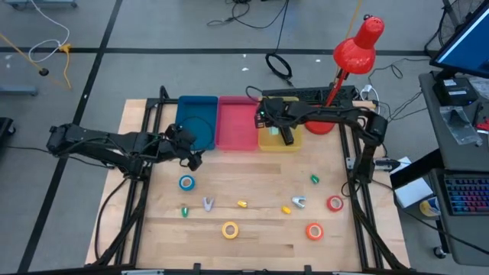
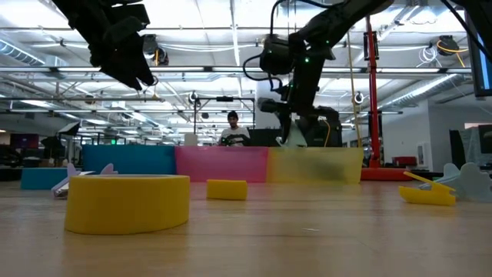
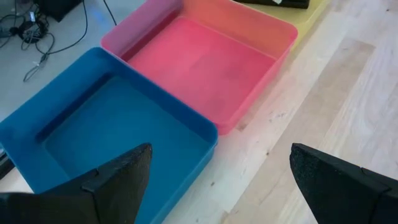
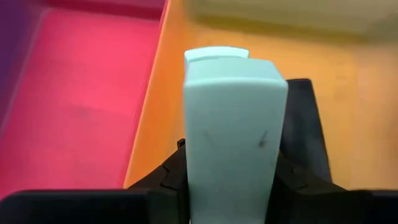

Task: Pick and place Stapler, Stapler remover, tape
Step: Put the large light green stapler into the yellow bin

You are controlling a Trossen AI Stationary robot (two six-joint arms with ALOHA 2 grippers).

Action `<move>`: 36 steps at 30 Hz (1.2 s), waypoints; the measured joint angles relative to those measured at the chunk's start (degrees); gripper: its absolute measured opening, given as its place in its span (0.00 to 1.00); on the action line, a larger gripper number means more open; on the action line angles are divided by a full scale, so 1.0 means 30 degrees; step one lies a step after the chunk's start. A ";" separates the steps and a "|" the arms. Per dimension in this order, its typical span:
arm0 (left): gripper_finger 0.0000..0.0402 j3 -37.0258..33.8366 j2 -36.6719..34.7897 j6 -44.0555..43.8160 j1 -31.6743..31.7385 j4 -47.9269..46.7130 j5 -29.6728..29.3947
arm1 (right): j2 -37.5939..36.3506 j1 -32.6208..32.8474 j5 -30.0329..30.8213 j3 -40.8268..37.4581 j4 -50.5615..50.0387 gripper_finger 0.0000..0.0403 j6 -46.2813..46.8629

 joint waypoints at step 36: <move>0.94 0.0003 0.0004 0.0497 0.0000 -0.0027 0.0534 | -0.0002 -0.0029 -0.2974 -0.3759 0.3657 0.30 0.0584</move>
